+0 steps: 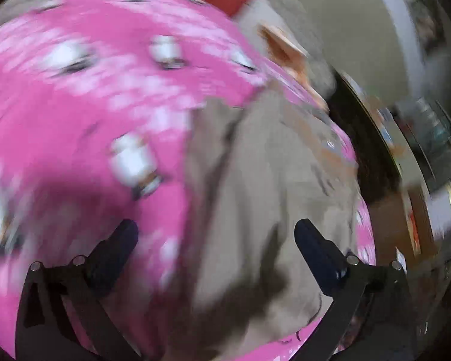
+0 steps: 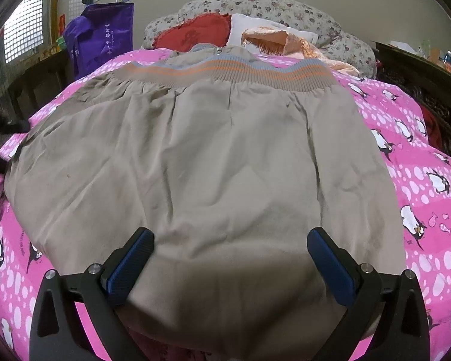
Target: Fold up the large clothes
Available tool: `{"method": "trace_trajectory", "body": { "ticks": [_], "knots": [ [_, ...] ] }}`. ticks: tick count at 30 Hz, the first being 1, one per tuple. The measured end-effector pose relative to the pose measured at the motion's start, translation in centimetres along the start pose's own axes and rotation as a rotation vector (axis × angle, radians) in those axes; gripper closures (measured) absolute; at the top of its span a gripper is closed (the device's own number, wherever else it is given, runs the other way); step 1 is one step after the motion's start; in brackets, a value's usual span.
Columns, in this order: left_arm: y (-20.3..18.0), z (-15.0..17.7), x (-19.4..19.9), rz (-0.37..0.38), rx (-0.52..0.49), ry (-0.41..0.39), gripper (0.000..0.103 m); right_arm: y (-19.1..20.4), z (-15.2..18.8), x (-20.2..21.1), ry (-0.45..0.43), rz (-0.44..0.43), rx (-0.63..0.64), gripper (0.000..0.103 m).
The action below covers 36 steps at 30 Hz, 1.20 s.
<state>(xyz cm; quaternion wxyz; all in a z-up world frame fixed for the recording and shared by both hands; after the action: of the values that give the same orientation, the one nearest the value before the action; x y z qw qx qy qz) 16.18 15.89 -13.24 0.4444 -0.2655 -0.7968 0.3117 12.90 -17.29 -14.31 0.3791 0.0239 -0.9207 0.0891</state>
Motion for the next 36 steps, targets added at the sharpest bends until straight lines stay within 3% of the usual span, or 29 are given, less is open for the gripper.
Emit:
{"method": "trace_trajectory", "body": {
  "ticks": [4,7,8,9,10,12,14,15,17,19,21,27,29,31,33,36],
  "knots": [
    [0.0,-2.5,-2.5,0.041,-0.038,0.089,0.0,-0.1,0.0,0.0,-0.001,-0.002,-0.001,0.001],
    [-0.1,-3.3,-3.1,0.109,0.001,0.132,0.003,-0.1,0.0,0.0,0.0,-0.003,-0.001,0.001],
    [-0.6,-3.3,-3.0,0.161,0.013,0.148,0.01,-0.1,0.0,-0.1,0.0,-0.005,-0.002,0.001],
    [-1.2,-3.1,-2.8,0.22,0.025,0.165,0.025,-0.2,0.0,-0.1,0.001,-0.007,-0.004,0.001],
    [-1.6,-3.1,-2.5,0.234,0.016,0.158,0.029,-0.2,0.0,-0.1,0.001,-0.008,-0.004,0.001],
    [-1.7,-2.9,-2.1,0.202,-0.013,0.157,0.029,-0.2,0.0,-0.1,0.001,-0.01,-0.006,0.001],
    [-0.2,-2.6,-2.5,0.122,-0.006,0.183,0.029,-0.2,0.0,-0.2,0.001,-0.011,-0.006,0.001],
    [0.3,-2.6,-2.7,0.111,0.002,0.195,0.033,-0.2,0.0,-0.2,0.001,-0.012,-0.006,0.001],
    [0.1,-2.1,-2.6,0.146,-0.007,0.213,0.033,-0.3,0.0,-0.2,0.001,-0.012,-0.006,0.001],
    [-0.5,-1.5,-3.0,0.193,-0.002,0.26,0.021,-0.3,0.0,-0.2,0.001,-0.013,-0.006,0.001],
    [-1.6,-1.2,-3.4,0.187,-0.05,0.29,0.02,-0.3,0.0,-0.2,0.001,-0.013,-0.007,0.001],
    [-0.5,-3.7,-4.3,0.186,0.021,0.209,0.02,-0.3,0.0,-0.2,0.001,-0.012,-0.006,0.001],
    [-1.1,-3.1,-4.1,0.186,-0.02,0.234,0.023,-0.3,0.0,-0.2,0.0,-0.013,-0.007,0.001],
    [-1.0,-2.5,-4.0,0.164,-0.051,0.259,0.047,-0.3,0.0,-0.2,0.0,-0.013,-0.007,0.001],
    [-0.4,-2.8,-3.9,0.157,-0.033,0.253,0.053,-0.3,0.0,-0.2,0.001,-0.014,-0.008,0.001],
    [0.9,-3.8,-3.7,0.158,0.033,0.219,0.053,-0.3,0.0,-0.2,0.0,-0.014,-0.007,0.001]
  ]
}}
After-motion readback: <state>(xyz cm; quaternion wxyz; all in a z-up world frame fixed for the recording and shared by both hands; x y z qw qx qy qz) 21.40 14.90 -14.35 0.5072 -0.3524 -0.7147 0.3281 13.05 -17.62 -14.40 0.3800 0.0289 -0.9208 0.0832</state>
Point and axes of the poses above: each gripper's, at about its wrist camera, not at the fingertips, and x roughly against the way its jaws point, y to its left, z to its underside, the point moved 6 cm from there along -x, roughly the way its jaws point, and after that the axes turned 10 degrees about z, right-handed, at the moved point
